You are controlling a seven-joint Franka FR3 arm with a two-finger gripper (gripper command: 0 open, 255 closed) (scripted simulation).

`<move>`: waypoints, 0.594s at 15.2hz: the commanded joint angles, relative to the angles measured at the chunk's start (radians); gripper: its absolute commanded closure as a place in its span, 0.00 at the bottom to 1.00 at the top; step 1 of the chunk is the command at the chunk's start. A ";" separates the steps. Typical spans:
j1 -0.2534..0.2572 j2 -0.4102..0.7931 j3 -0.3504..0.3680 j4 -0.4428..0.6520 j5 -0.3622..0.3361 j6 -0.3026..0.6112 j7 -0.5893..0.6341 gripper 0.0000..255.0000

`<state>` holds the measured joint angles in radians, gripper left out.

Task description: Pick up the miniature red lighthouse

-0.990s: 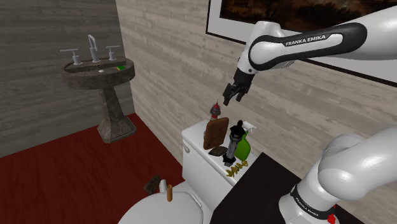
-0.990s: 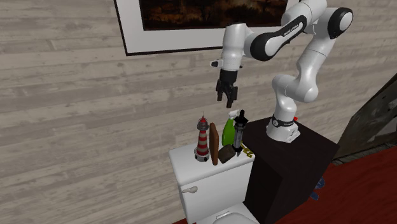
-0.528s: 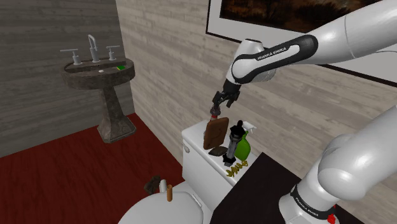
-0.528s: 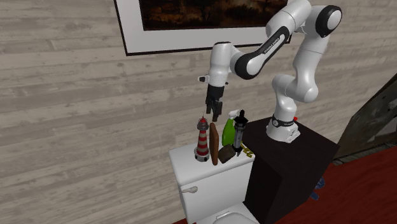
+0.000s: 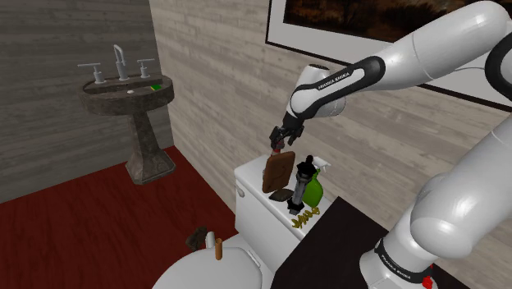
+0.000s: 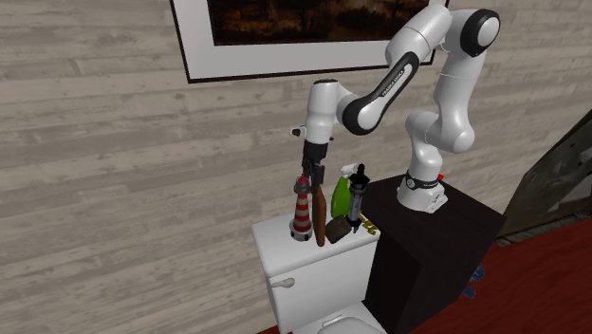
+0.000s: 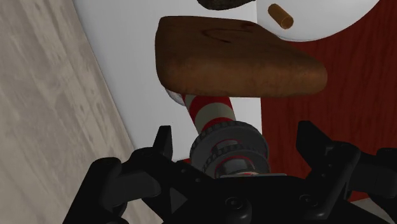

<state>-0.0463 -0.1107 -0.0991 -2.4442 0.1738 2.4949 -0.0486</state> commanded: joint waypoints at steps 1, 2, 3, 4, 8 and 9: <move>0.001 0.013 -0.002 -0.009 0.007 0.022 -0.009 0.00; 0.000 0.013 -0.002 -0.010 0.007 0.022 -0.009 0.00; 0.001 0.013 -0.001 -0.010 0.007 0.022 -0.009 1.00; 0.001 0.013 -0.001 -0.009 0.007 0.023 -0.009 1.00; 0.001 0.013 -0.001 -0.010 0.007 0.023 -0.009 1.00; 0.000 0.013 -0.002 -0.010 0.007 0.023 -0.010 1.00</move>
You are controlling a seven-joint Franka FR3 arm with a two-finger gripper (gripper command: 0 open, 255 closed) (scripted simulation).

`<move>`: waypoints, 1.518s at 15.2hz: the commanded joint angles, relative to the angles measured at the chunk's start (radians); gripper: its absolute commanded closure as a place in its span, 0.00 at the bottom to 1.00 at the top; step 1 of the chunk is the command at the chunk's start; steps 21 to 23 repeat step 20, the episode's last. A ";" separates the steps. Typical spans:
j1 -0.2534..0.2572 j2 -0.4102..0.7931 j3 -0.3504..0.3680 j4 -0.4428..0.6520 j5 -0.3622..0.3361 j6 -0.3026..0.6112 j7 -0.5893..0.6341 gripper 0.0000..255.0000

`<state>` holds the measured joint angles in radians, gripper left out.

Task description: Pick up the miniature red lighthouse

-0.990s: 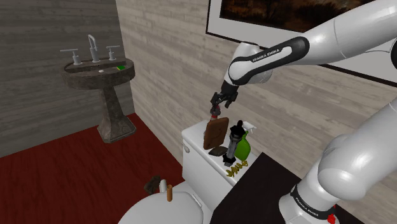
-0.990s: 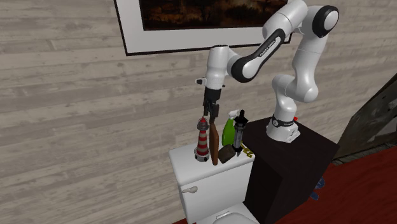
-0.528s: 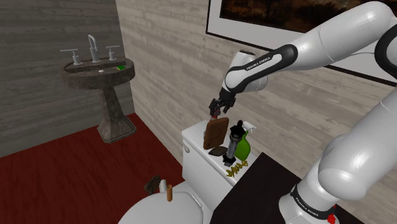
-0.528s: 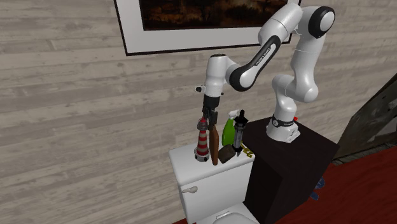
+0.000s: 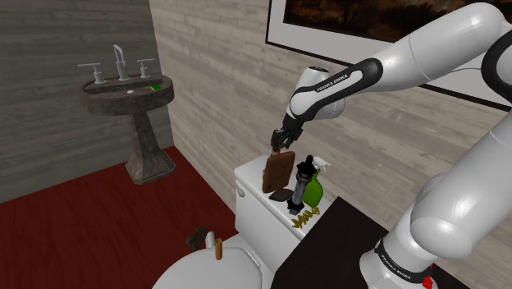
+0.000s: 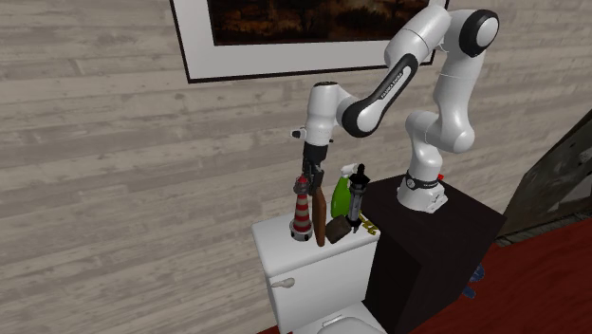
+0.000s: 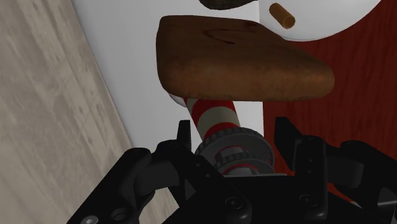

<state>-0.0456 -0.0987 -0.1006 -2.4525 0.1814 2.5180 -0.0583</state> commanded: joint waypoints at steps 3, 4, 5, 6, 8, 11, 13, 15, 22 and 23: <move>0.000 0.001 0.000 -0.001 0.000 -0.001 0.000 1.00; -0.001 -0.009 0.000 0.004 -0.005 -0.015 0.005 1.00; -0.002 -0.018 0.000 0.009 -0.010 -0.029 0.010 1.00; -0.003 -0.027 0.001 0.014 -0.014 -0.043 0.014 1.00; -0.005 -0.044 0.001 0.025 -0.022 -0.071 0.022 1.00; -0.007 -0.069 0.002 0.044 -0.033 -0.114 0.033 1.00; -0.009 -0.084 0.003 0.057 -0.039 -0.142 0.039 1.00; -0.010 -0.098 0.004 0.072 -0.045 -0.170 0.046 1.00; -0.012 -0.118 0.005 0.096 -0.052 -0.214 0.054 1.00; -0.012 -0.118 0.005 0.096 -0.052 -0.214 0.054 1.00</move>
